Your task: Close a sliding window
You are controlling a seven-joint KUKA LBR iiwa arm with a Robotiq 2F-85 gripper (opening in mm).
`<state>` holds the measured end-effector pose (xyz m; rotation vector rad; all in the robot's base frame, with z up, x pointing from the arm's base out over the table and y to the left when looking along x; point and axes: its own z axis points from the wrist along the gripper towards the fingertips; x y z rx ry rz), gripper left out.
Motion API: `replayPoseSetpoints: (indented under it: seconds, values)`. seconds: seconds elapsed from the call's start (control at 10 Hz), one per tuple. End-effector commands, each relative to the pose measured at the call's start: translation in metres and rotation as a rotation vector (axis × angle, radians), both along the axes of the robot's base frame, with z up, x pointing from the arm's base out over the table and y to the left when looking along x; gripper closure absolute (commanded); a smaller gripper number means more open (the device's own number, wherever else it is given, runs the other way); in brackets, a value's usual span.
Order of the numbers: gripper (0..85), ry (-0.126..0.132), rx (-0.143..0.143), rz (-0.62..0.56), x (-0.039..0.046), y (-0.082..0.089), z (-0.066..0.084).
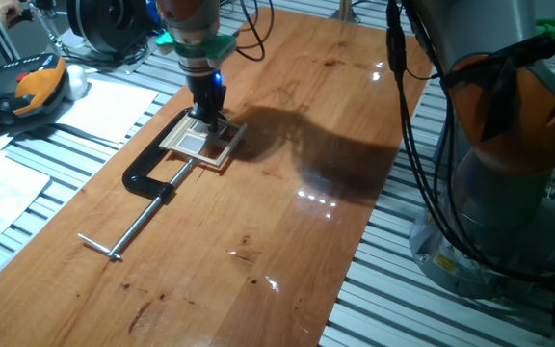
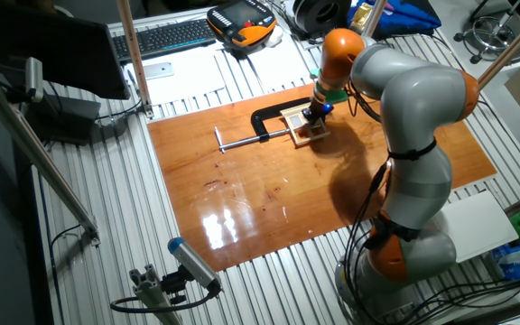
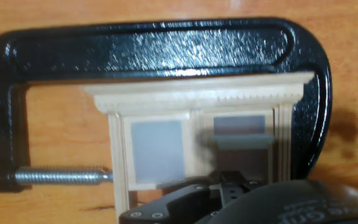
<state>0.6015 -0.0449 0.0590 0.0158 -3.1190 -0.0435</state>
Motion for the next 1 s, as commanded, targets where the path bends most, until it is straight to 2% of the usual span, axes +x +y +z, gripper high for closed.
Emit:
replayPoseSetpoints:
  seconds: [0.0, 0.3, 0.5, 0.7, 0.9]
  values:
    - [85.0, 0.0, -0.002, -0.002, 0.0025, 0.001, 0.0]
    - [85.0, -0.021, -0.002, 0.001, 0.0167, 0.001, -0.01]
    - [85.0, -0.019, 0.004, -0.005, 0.022, 0.003, -0.003]
    - [85.0, -0.01, -0.008, -0.011, 0.0287, 0.007, 0.007]
    - [85.0, -0.024, -0.002, -0.013, 0.0309, 0.007, 0.002]
